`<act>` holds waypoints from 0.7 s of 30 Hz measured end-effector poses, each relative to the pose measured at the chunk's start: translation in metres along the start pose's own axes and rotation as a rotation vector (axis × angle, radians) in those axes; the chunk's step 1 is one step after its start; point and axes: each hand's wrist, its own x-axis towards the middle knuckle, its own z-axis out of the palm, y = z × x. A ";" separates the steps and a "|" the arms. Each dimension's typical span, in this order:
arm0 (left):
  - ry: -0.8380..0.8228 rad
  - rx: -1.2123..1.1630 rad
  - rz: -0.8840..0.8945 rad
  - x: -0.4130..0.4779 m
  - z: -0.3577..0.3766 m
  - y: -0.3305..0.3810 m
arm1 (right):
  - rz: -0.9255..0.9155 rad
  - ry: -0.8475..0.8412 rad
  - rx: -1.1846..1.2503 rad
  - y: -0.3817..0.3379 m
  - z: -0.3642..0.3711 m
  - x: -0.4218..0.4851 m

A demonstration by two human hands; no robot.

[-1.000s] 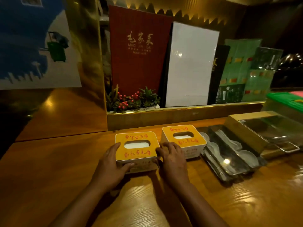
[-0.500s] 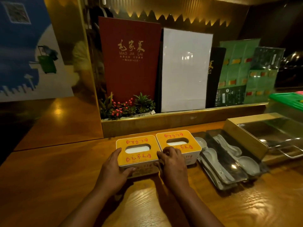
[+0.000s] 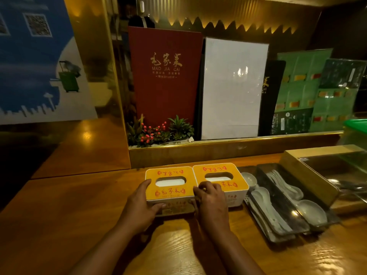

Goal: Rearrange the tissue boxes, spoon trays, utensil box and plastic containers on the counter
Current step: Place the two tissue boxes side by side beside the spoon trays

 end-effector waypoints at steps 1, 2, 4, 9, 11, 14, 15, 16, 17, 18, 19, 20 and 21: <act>-0.003 0.001 -0.004 0.001 0.000 0.001 | -0.001 -0.001 -0.001 0.000 -0.001 0.000; -0.010 0.001 -0.009 0.001 0.000 0.001 | -0.003 0.001 -0.004 0.000 -0.001 0.001; -0.023 -0.002 -0.014 0.002 -0.001 0.002 | -0.005 0.008 -0.001 0.000 -0.001 0.001; -0.039 -0.002 -0.019 0.000 -0.001 0.006 | -0.001 0.023 0.009 0.000 0.002 0.001; -0.040 0.003 -0.018 0.000 -0.001 0.007 | -0.002 0.026 0.010 0.001 0.002 0.000; -0.040 -0.001 -0.030 -0.001 0.000 0.008 | -0.005 0.027 0.013 0.001 0.002 0.000; -0.038 0.001 -0.034 -0.002 0.000 0.009 | -0.007 0.023 0.016 0.001 0.002 0.000; -0.032 0.005 -0.031 -0.002 0.001 0.009 | -0.013 0.021 0.017 0.002 0.002 0.000; -0.029 0.013 -0.031 -0.003 0.000 0.009 | -0.017 0.014 0.017 0.002 0.002 -0.001; -0.026 0.012 -0.028 -0.003 0.001 0.009 | -0.024 0.011 0.015 0.003 0.002 -0.001; -0.028 0.013 -0.034 -0.004 0.001 0.009 | -0.027 0.009 0.012 0.004 0.002 -0.001; -0.028 0.011 -0.034 -0.004 0.002 0.008 | -0.031 0.013 0.012 0.005 0.002 -0.001; -0.031 0.011 -0.043 -0.005 0.001 0.009 | -0.030 0.015 0.014 0.005 0.002 -0.001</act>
